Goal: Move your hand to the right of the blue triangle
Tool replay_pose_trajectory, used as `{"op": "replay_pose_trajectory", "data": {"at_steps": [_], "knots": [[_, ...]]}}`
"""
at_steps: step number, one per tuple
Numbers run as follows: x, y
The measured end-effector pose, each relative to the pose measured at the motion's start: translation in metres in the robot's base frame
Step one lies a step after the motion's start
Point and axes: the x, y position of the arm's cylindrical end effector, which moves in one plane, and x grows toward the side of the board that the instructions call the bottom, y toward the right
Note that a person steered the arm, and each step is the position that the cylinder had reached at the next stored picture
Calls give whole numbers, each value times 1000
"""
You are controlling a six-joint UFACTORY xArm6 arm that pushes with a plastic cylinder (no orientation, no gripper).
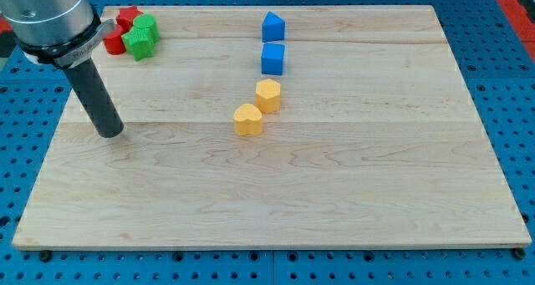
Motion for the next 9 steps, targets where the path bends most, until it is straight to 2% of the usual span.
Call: {"op": "replay_pose_trajectory", "data": {"at_steps": [1, 3, 5, 6, 7, 8, 9], "knots": [[0, 0], [-50, 30], [-130, 126], [-177, 132], [-229, 165], [-255, 218], [-237, 267]]}}
